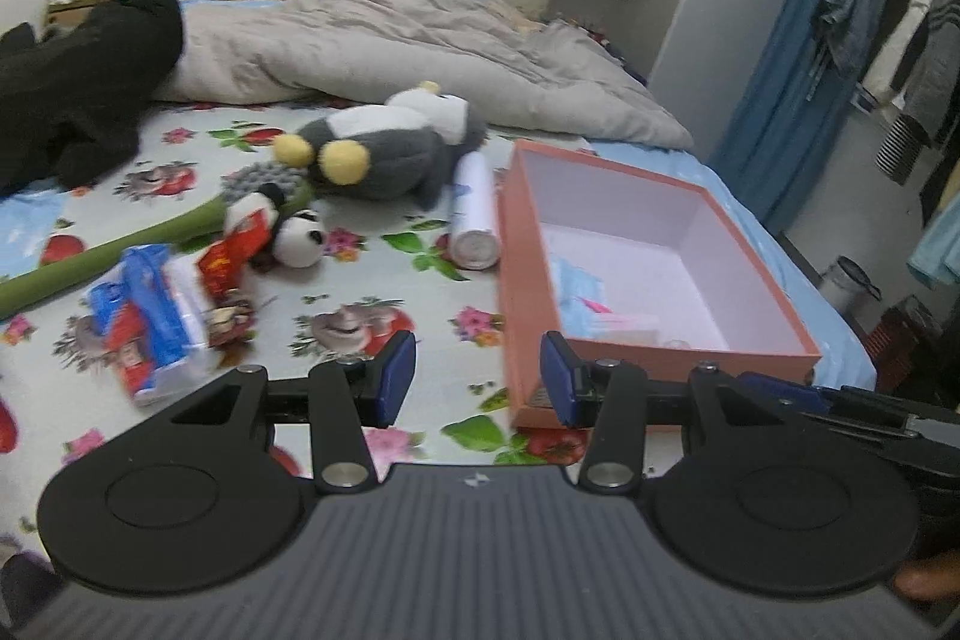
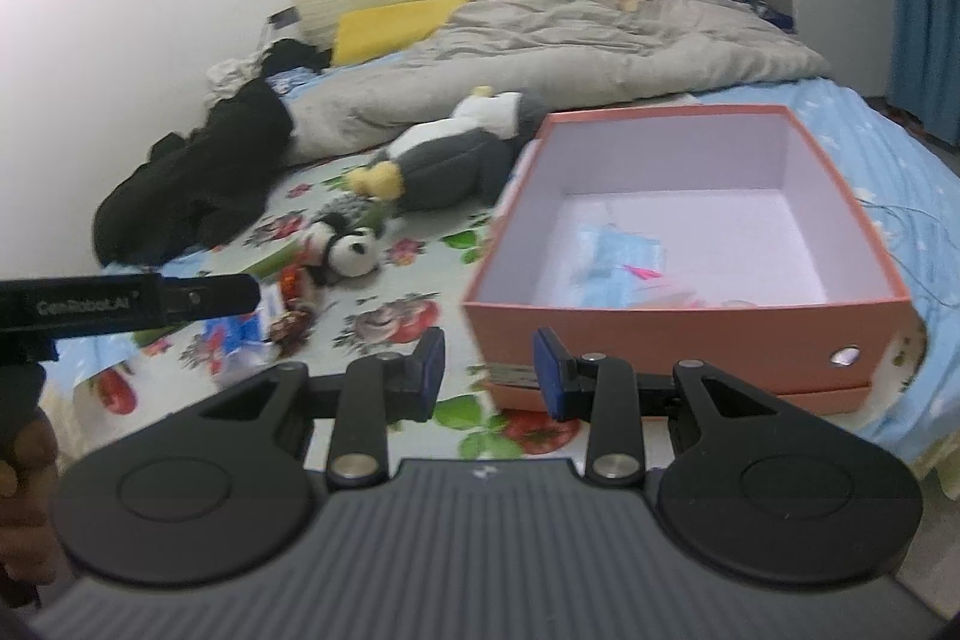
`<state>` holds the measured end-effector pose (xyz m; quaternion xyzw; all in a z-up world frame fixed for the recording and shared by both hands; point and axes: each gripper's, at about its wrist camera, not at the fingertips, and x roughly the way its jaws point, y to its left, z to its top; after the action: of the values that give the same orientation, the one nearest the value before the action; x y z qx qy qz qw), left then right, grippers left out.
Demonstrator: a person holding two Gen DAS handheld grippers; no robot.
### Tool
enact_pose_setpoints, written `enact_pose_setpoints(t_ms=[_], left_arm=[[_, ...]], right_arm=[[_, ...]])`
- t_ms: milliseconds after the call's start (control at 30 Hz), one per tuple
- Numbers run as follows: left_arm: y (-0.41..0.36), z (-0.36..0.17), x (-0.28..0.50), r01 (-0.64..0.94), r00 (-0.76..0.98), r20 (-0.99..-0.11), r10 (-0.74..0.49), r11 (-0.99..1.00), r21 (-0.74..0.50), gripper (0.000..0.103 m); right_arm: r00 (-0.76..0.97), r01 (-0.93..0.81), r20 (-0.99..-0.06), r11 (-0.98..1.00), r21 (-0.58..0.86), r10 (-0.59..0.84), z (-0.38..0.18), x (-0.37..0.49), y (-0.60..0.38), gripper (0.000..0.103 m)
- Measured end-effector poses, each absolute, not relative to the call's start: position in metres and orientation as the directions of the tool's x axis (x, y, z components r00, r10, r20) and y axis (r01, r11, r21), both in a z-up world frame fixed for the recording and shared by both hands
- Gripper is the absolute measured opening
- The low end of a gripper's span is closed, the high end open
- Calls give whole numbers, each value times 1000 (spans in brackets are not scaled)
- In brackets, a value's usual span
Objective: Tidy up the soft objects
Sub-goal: 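Move both tools to the blue tissue pack and snack wrapper on the bed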
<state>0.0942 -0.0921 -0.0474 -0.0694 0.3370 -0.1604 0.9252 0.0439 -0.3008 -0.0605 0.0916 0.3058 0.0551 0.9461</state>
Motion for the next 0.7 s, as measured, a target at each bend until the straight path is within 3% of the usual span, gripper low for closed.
enact_pose_setpoints(t_ms=[400, 700], left_arm=[[-31, -66, 50, 91, 751, -614, -244, 959, -269, 52], [10, -95, 67, -31, 744, -642, -183, 951, -307, 52]], right_arm=[[762, -217, -568, 949, 229, 311, -69, 31, -244, 36], [717, -271, -599, 934, 231, 356, -83, 47, -217, 36]])
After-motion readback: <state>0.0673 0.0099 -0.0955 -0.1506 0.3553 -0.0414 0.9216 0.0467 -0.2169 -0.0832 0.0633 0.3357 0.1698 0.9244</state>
